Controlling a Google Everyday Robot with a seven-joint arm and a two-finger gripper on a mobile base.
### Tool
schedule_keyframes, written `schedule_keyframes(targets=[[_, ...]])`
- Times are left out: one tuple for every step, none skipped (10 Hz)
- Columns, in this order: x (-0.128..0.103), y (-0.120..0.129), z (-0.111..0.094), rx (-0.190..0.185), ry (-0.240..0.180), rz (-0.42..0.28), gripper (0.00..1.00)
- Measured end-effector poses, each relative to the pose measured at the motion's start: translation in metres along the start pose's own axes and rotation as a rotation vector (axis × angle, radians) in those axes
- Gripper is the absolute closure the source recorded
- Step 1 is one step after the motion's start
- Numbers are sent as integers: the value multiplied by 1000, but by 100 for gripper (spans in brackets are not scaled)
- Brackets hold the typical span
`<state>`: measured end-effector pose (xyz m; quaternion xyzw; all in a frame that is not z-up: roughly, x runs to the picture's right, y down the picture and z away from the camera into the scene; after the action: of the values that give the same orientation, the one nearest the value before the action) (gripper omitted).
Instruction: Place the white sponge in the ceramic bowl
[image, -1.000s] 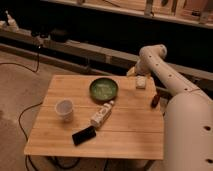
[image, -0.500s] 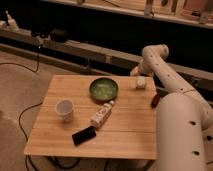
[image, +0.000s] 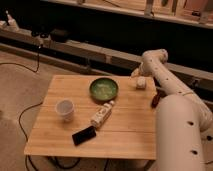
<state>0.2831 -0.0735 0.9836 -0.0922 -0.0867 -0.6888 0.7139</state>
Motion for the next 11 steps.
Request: schedule_keyframes(targets=[[0, 0, 4, 8, 26, -14, 20], [-1, -1, 6, 24, 49, -24, 20], [-4, -3, 9, 41, 68, -29, 20], [-8, -2, 11, 50, 80, -31, 20], [-13, 0, 15, 48, 84, -38, 20], [-20, 5, 21, 38, 82, -41, 20], [-24, 6, 24, 32, 82, -42, 20], [-27, 9, 26, 27, 85, -41, 20], [-28, 11, 28, 23, 92, -38, 20], [-29, 12, 30, 20, 97, -32, 20], [-30, 15, 32, 16, 106, -11, 20]])
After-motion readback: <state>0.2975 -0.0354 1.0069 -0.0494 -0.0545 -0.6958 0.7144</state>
